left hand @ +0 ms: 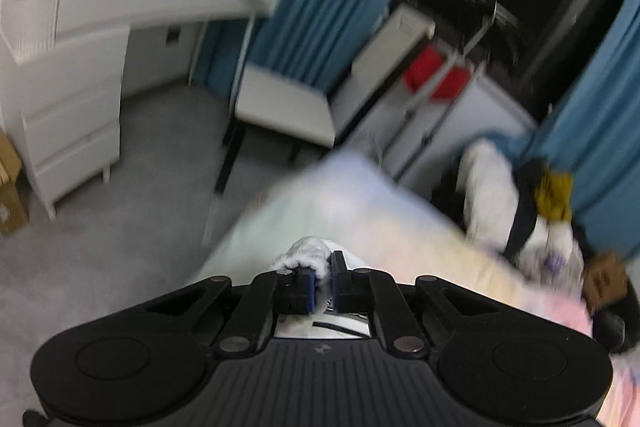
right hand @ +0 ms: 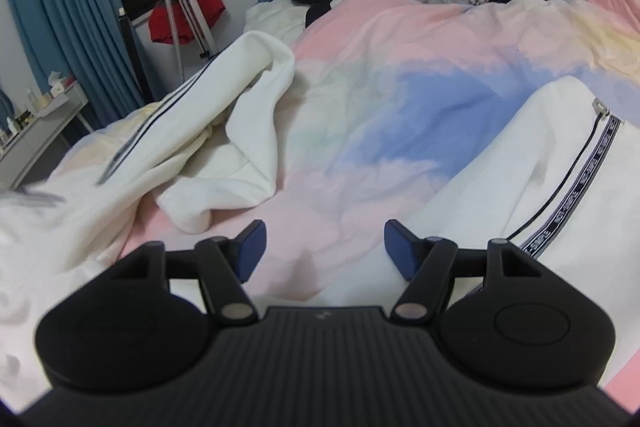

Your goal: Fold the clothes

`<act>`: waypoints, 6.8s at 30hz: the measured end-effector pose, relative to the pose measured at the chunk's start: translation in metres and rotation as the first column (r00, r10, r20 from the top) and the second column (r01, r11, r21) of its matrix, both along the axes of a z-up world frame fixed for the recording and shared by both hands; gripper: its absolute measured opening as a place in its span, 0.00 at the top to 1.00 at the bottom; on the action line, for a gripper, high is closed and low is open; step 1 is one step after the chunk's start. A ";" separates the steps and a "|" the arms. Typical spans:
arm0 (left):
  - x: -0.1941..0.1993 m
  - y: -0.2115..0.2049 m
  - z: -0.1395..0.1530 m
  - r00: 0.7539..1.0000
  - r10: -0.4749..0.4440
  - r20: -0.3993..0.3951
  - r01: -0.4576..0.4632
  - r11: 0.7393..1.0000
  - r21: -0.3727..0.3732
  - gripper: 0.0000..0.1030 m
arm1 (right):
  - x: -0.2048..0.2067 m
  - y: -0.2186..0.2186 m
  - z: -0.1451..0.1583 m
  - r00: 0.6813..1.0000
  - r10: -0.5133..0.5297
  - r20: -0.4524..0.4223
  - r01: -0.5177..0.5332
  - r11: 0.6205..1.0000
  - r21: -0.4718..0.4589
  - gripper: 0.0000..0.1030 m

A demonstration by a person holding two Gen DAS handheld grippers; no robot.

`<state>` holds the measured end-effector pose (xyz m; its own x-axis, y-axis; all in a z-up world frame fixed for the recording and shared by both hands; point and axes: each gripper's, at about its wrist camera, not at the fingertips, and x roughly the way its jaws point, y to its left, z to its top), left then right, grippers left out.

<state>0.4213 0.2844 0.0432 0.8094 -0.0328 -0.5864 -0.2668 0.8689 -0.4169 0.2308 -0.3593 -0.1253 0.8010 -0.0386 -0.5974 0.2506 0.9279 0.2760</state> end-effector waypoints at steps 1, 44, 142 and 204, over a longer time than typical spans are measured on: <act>0.008 -0.002 0.013 1.000 0.023 0.019 -0.023 1.000 0.005 0.93 | 0.001 0.000 0.000 1.000 -0.003 0.002 0.003 1.000 0.002 0.34; -0.254 -0.310 -0.042 0.923 -0.331 0.195 0.256 0.908 0.331 0.21 | -0.019 0.007 0.027 0.968 0.154 0.200 -0.160 0.987 0.013 0.34; -0.203 -0.304 -0.171 0.875 -0.472 0.108 0.448 0.874 0.190 0.03 | 0.037 -0.153 0.064 0.949 -0.311 0.062 0.296 0.938 0.179 0.94; -0.015 -0.909 -0.226 0.311 -0.792 -0.525 0.882 0.035 0.470 0.92 | -0.063 -0.182 -0.052 0.787 -0.598 -0.152 0.599 0.682 0.419 0.91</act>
<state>0.4066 -0.6248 -0.1825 0.4309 -0.2850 -0.8562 0.8308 0.4957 0.2531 0.1683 -0.5415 -0.1773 0.6947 -0.2539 -0.6730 0.7129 0.3674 0.5973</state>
